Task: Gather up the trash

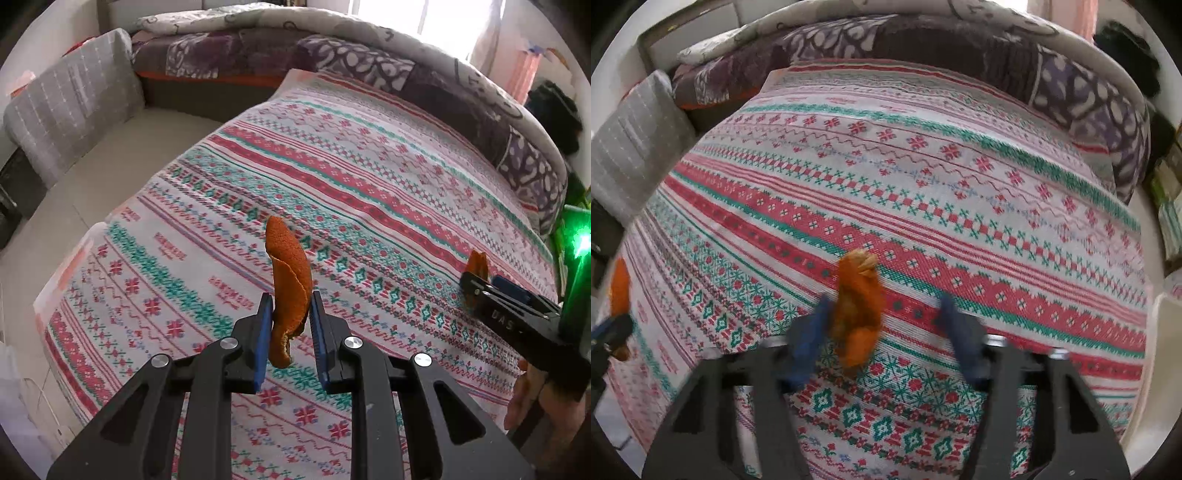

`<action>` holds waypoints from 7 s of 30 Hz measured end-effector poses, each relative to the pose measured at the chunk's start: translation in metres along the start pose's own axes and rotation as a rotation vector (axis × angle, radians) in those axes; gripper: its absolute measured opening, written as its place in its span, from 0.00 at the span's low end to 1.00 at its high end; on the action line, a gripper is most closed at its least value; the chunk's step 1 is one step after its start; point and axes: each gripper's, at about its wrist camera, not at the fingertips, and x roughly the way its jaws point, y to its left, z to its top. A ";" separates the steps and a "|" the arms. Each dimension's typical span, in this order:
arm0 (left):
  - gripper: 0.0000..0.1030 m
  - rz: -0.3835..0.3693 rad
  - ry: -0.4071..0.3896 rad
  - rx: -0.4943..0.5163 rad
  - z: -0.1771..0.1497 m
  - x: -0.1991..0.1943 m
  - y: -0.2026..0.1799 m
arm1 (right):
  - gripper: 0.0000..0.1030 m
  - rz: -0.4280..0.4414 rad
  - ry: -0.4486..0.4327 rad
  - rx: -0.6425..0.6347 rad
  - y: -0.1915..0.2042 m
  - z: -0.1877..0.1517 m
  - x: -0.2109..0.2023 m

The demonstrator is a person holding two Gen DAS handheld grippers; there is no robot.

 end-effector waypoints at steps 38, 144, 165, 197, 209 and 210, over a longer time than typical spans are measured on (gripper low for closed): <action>0.20 0.060 -0.320 -0.163 0.017 -0.107 -0.014 | 0.20 0.126 -0.367 0.039 -0.020 0.000 -0.147; 0.93 -0.203 -0.563 0.322 -0.133 -0.237 -0.311 | 0.93 -0.309 -0.540 0.608 -0.320 -0.184 -0.308; 0.93 -0.113 -0.441 0.137 -0.122 -0.204 -0.208 | 0.93 -0.212 -0.564 0.334 -0.207 -0.169 -0.283; 0.93 -0.066 -0.409 0.131 -0.116 -0.190 -0.195 | 0.93 -0.192 -0.536 0.310 -0.192 -0.165 -0.268; 0.93 -0.063 -0.434 0.170 -0.120 -0.190 -0.198 | 0.93 -0.186 -0.521 0.312 -0.193 -0.166 -0.266; 0.93 -0.064 -0.436 0.172 -0.121 -0.191 -0.198 | 0.93 -0.185 -0.521 0.312 -0.193 -0.166 -0.266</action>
